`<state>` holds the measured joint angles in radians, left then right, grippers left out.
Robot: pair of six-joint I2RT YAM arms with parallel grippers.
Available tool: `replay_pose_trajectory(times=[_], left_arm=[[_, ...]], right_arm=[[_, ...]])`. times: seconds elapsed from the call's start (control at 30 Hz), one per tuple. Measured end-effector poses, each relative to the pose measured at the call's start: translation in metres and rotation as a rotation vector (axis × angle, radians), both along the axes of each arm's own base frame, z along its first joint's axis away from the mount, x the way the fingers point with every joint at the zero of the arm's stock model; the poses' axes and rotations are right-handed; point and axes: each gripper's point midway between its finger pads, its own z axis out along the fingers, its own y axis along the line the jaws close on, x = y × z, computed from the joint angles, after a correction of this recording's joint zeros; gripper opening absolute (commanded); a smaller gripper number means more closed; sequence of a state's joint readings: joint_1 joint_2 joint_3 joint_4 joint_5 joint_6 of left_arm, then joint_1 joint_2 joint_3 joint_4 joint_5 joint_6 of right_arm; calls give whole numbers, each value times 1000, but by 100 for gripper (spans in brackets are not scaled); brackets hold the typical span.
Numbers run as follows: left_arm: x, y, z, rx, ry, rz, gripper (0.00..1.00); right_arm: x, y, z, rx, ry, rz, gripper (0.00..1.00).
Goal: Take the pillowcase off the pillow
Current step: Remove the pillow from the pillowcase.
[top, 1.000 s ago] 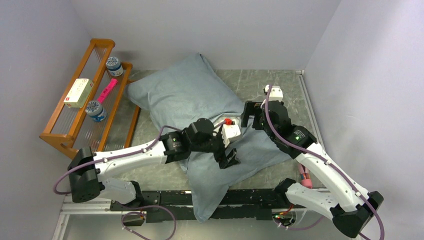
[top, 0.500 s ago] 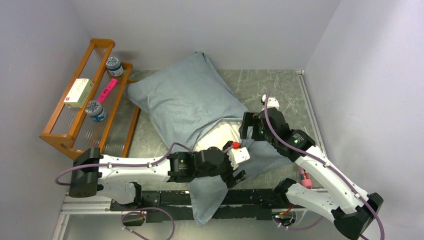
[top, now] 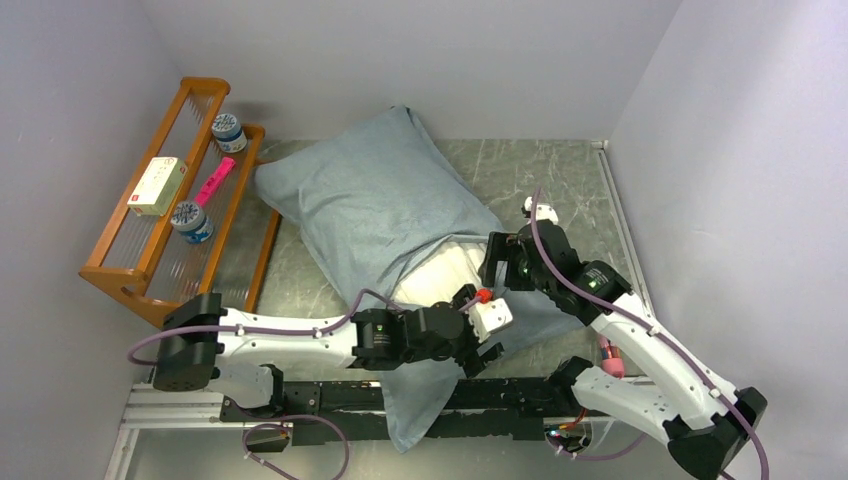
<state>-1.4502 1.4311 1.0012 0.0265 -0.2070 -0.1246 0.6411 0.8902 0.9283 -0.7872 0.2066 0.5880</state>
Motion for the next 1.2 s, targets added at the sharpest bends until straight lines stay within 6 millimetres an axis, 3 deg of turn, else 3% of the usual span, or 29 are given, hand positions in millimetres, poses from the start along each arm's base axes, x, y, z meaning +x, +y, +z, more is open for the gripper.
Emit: replay_pose_trajectory(times=[0.13,0.37,0.63,0.83,1.07,1.2], left_arm=[[0,-10,-2,8,1,-10,88],[0,-16,-1,11,-3,-19,89],[1,-15,3,13,-25,-26,91],[5,-8,18,-9,-56,-13,93],[22,-2,43,-23,-73,36,94],[51,2,60,-48,-70,103,94]], right_arm=[[1,0,-8,-26,33,0,89],[1,-11,-16,-69,67,-71,67],[-8,-22,-14,-35,62,-148,30],[-14,-22,-15,48,47,-187,7],[-13,-24,-24,101,19,-238,0],[-12,-24,-24,139,-16,-238,0]])
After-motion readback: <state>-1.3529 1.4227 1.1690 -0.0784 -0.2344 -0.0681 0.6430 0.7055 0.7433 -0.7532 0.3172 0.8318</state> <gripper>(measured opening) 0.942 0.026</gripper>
